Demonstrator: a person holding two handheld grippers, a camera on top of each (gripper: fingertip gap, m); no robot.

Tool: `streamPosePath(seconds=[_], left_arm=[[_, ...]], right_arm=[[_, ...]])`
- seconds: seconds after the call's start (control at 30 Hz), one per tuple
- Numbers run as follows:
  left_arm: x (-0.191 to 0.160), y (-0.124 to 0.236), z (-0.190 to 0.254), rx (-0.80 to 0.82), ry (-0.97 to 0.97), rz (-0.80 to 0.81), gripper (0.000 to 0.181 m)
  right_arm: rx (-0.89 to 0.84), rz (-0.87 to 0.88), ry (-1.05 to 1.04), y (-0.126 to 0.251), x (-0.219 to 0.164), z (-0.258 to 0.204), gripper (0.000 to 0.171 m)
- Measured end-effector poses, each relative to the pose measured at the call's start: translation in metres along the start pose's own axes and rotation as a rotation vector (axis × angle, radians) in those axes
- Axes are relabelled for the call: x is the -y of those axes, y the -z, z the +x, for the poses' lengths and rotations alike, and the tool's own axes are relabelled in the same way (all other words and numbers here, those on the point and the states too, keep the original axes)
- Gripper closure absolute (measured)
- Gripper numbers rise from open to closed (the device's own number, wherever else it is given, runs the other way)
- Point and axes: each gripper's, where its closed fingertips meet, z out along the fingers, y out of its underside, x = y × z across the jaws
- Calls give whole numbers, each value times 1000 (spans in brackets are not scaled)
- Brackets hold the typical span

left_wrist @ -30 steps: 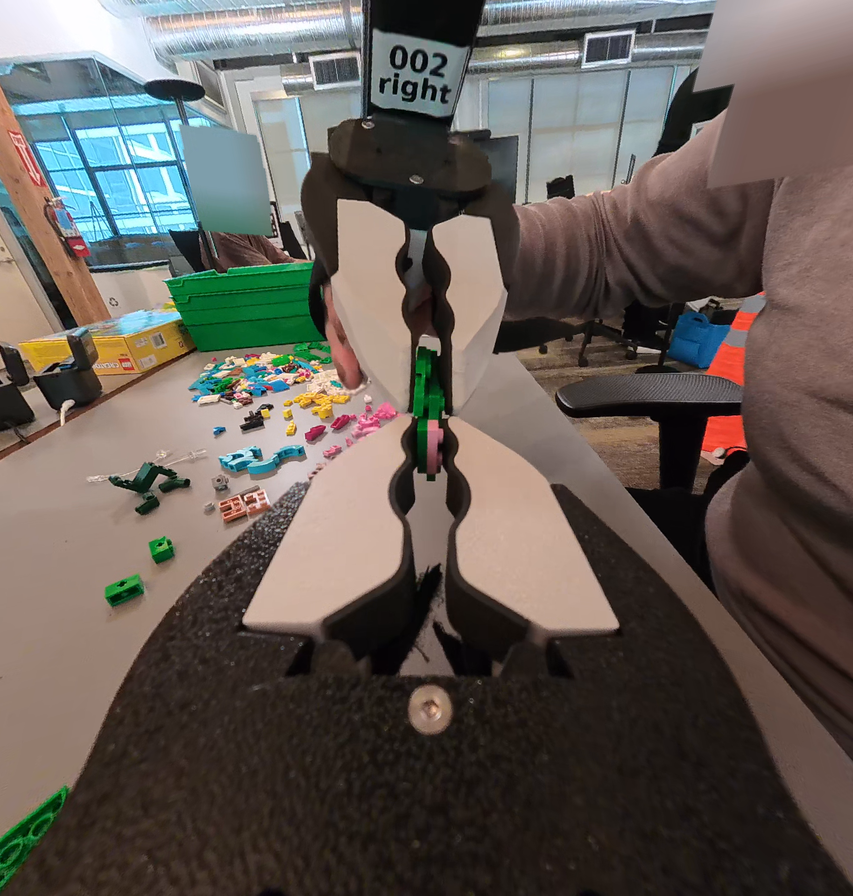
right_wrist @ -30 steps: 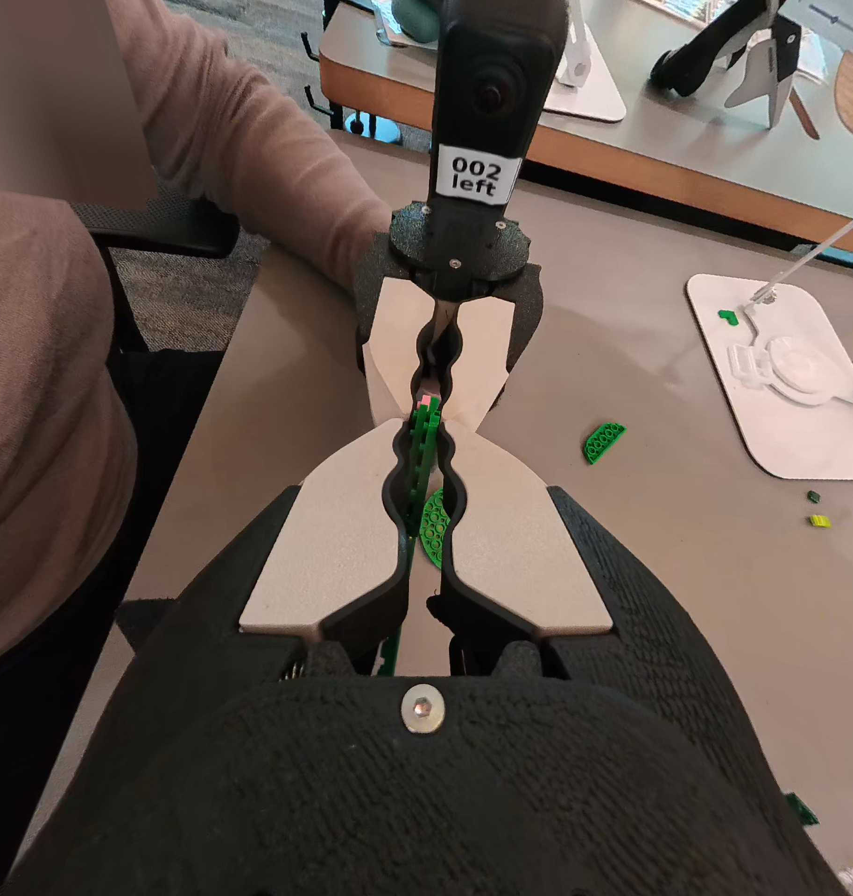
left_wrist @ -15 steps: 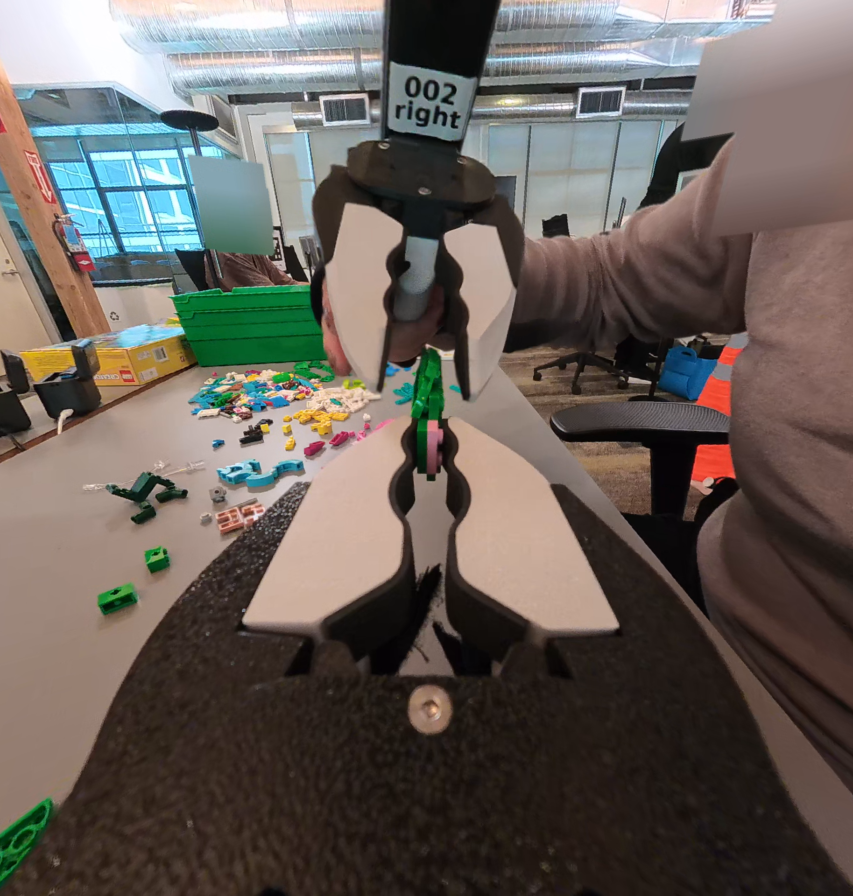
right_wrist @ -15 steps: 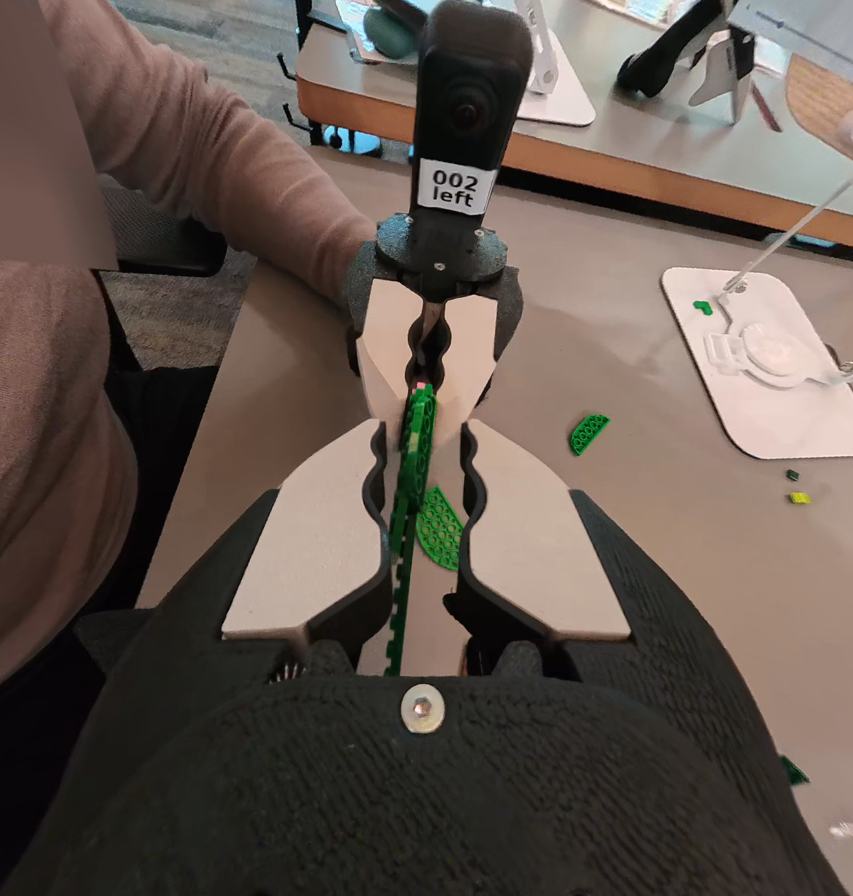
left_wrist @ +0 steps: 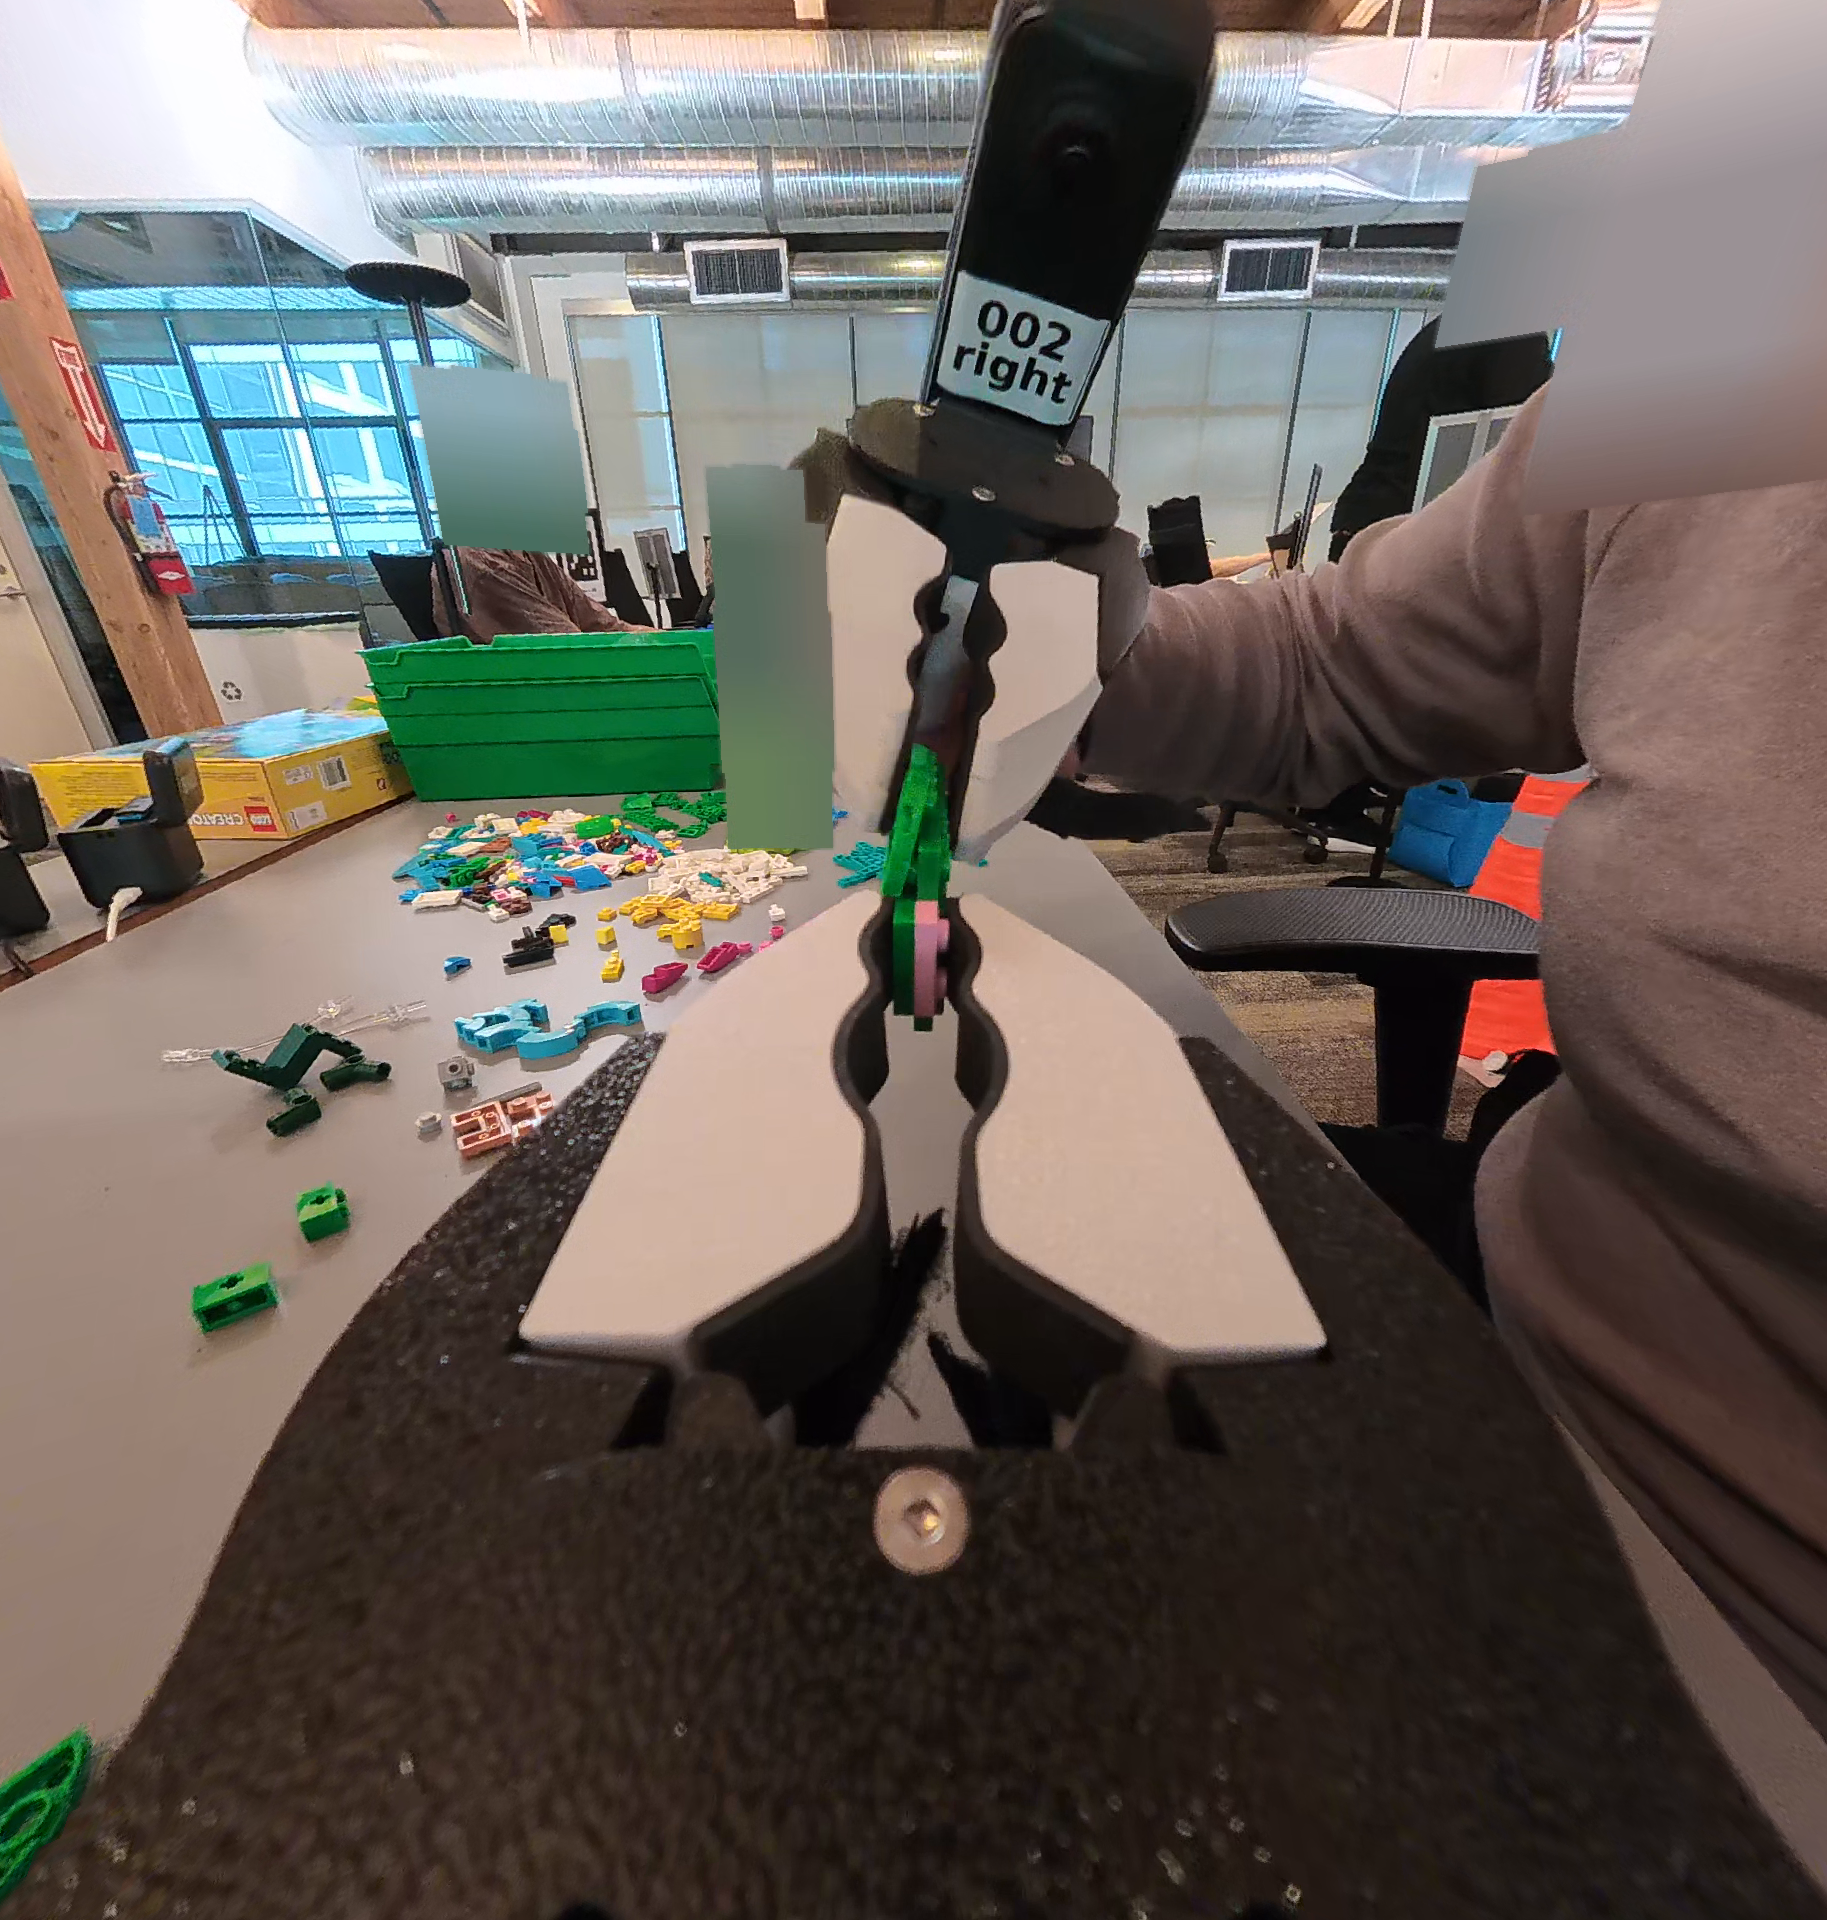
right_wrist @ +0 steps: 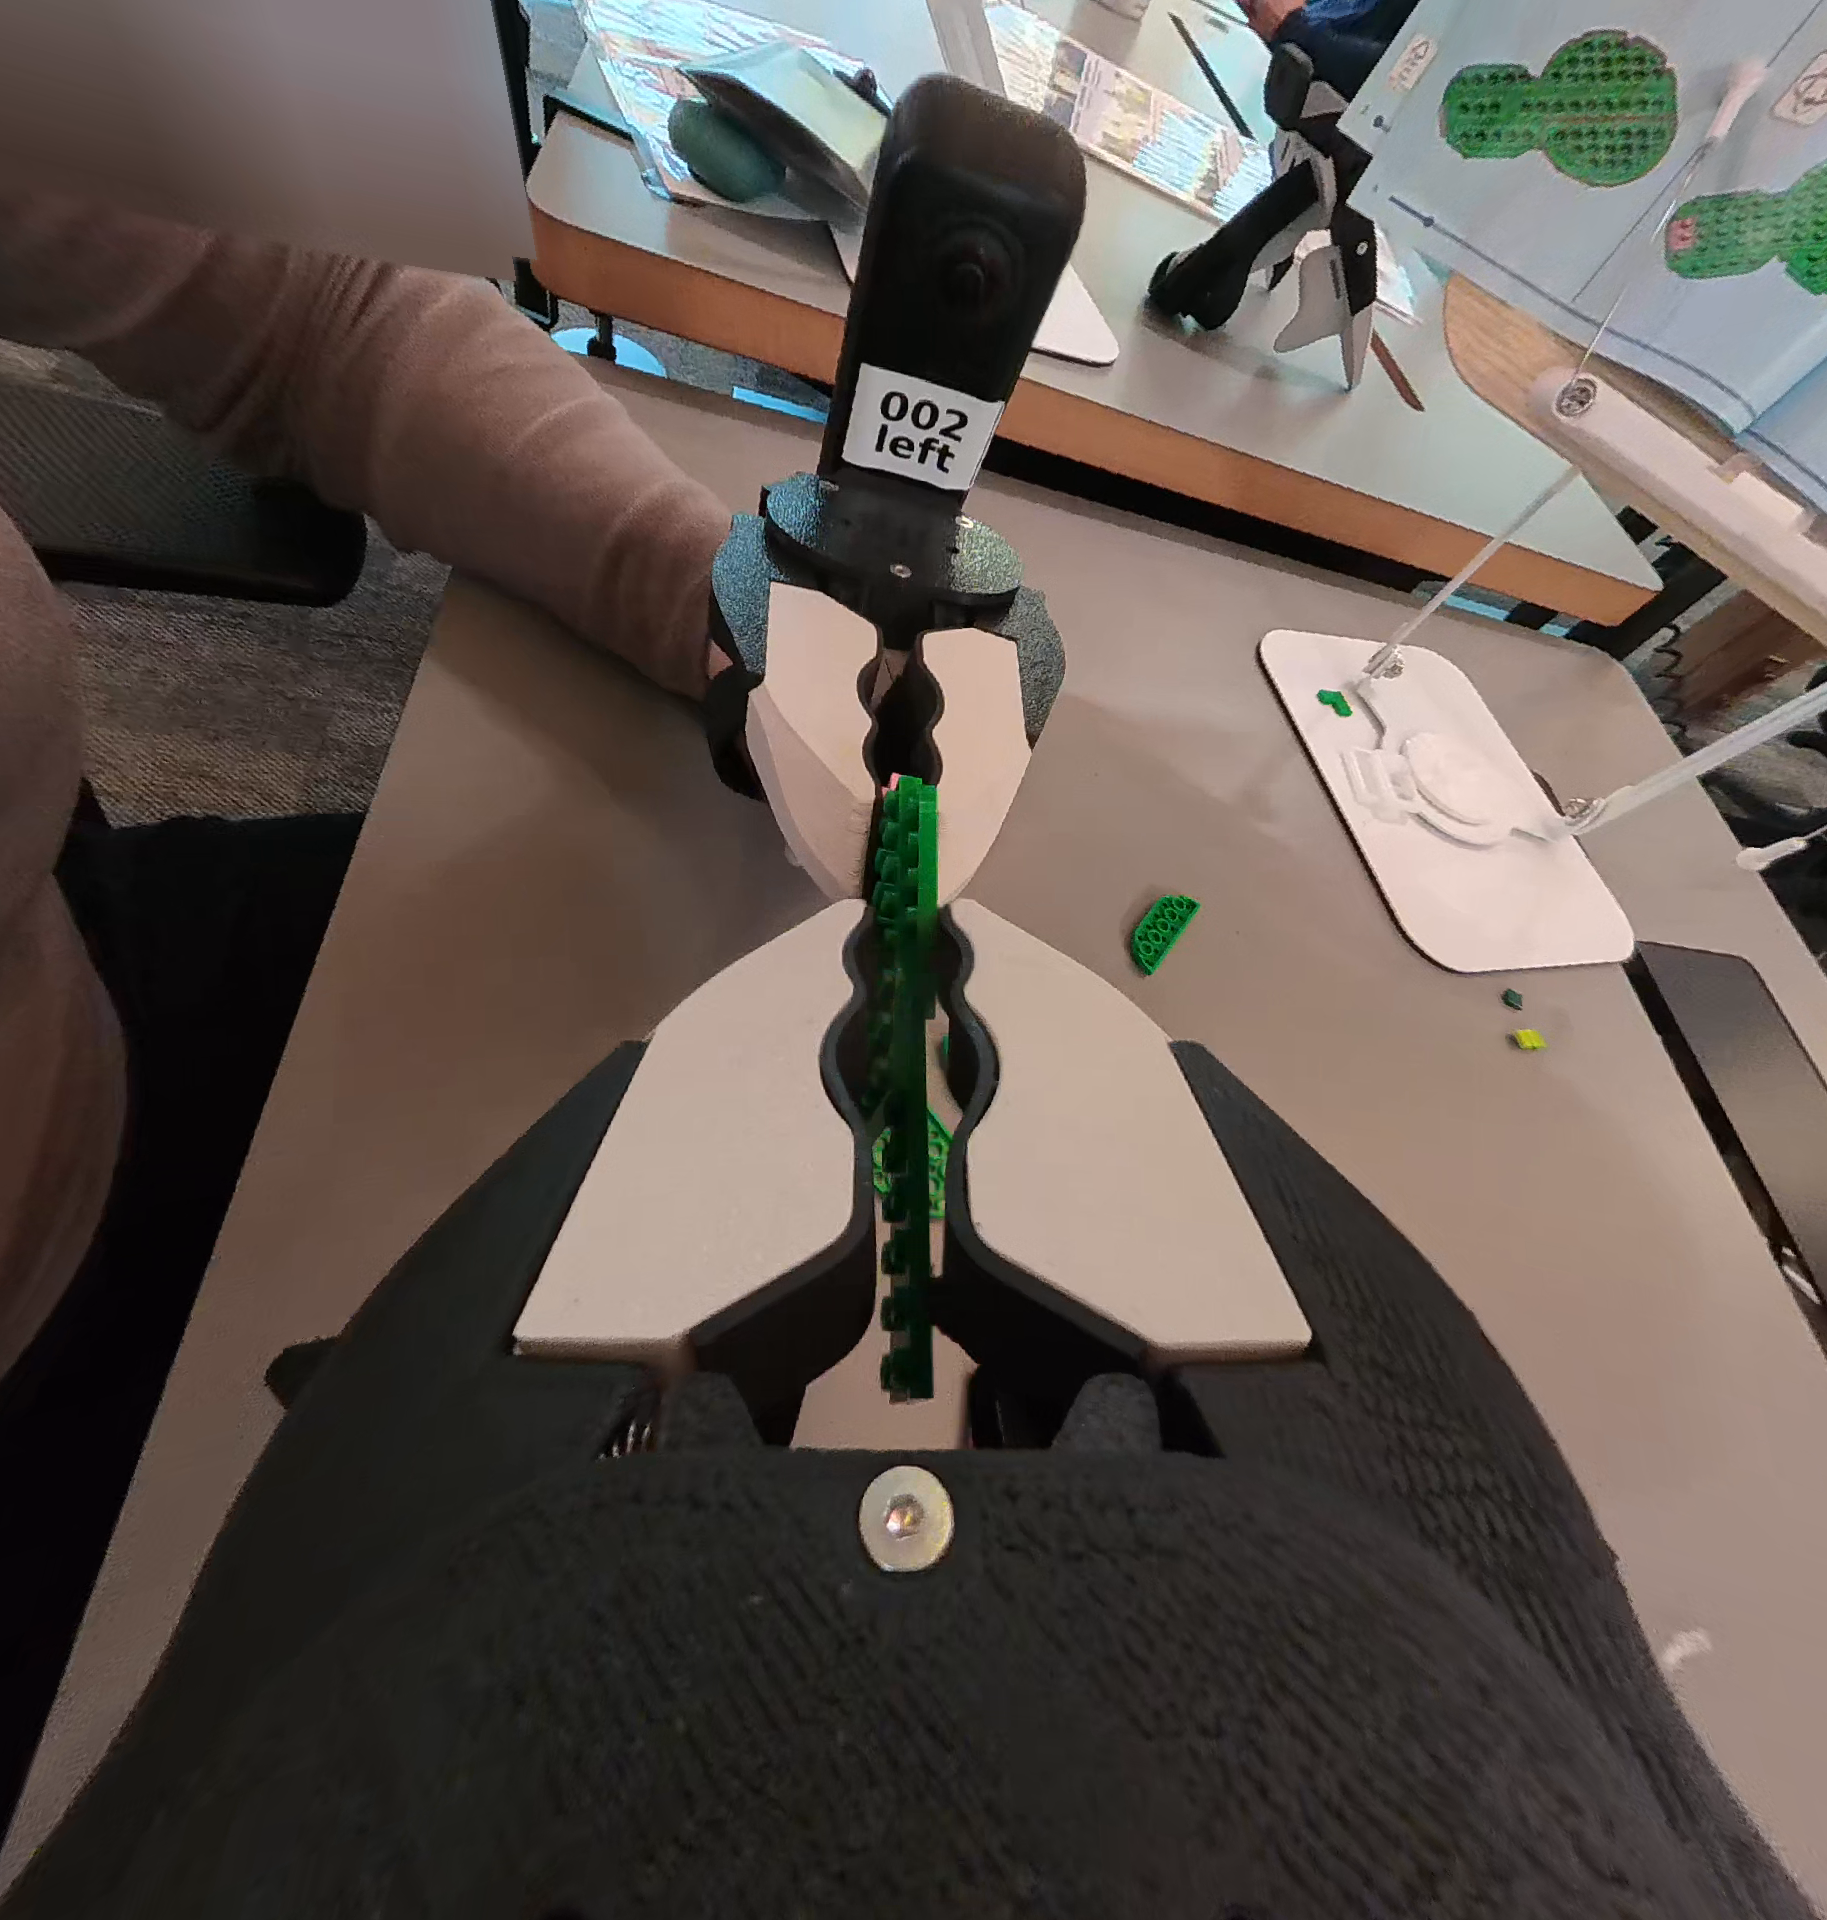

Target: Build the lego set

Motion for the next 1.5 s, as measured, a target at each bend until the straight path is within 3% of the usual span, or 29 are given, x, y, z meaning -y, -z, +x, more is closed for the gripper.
streamPosePath(seconds=[0.47, 0.73, 0.97, 1.23, 1.5], left_arm=[[-6, -3, 9, 16, -196, -70, 173], [-29, -7, 13, 87, -631, -235, 173], [-55, -5, 8, 88, -780, -363, 173], [-61, -6, 16, 44, -736, -350, 174], [-62, -5, 11, 57, -639, -350, 174]], right_arm=[[62, 47, -63, 3, -5, -11, 163], [-78, 113, 426, 1, -26, -25, 163], [-95, 200, 489, -10, -52, -29, 163], [23, 223, 453, -10, -56, -40, 162], [19, 232, 396, -12, -58, -34, 162]])
